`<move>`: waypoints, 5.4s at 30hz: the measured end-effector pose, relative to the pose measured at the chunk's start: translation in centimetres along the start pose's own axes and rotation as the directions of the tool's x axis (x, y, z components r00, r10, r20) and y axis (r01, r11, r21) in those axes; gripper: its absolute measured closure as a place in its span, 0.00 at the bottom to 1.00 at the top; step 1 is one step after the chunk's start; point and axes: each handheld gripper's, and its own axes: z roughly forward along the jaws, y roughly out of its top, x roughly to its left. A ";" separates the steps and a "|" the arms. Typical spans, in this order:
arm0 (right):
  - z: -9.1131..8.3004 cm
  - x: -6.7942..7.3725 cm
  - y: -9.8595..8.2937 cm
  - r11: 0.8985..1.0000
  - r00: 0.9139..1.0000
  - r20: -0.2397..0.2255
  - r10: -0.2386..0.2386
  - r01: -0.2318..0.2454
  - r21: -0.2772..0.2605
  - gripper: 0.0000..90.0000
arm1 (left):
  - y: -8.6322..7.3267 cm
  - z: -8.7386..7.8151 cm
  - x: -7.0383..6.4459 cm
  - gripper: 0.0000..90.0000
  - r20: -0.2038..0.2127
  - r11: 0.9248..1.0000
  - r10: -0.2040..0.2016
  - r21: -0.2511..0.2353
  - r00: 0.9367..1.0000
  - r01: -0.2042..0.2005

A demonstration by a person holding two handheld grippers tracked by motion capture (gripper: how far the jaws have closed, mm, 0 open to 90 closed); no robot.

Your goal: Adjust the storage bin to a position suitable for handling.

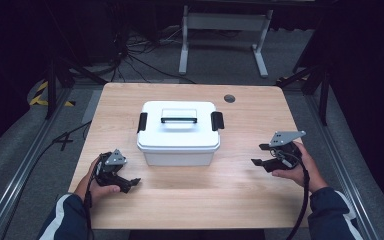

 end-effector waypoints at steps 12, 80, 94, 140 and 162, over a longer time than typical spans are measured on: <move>-1.0 -0.4 4.8 0.997 0.996 -0.022 -0.081 0.082 0.018 0.43 | 0.0 0.0 0.1 0.01 0.002 1.000 0.006 -0.001 1.000 -0.006; 7.6 5.2 25.0 0.834 0.855 -0.153 -0.496 0.518 0.188 0.68 | 0.1 0.1 0.0 0.01 -0.002 1.000 -0.003 -0.001 1.000 0.003; 8.1 6.2 25.7 0.796 0.813 -0.160 -0.560 0.582 0.168 0.93 | 0.1 0.1 0.0 0.01 0.001 1.000 -0.003 -0.002 1.000 0.003; 2.9 5.2 25.1 0.806 0.811 -0.075 -0.580 0.585 0.088 0.94 | 0.1 0.1 0.1 0.01 0.000 1.000 0.001 0.001 1.000 -0.001; -1.8 2.7 20.9 0.840 0.844 -0.029 -0.536 0.536 0.081 0.94 | 0.1 0.1 0.0 0.01 -0.001 1.000 -0.004 -0.002 1.000 0.004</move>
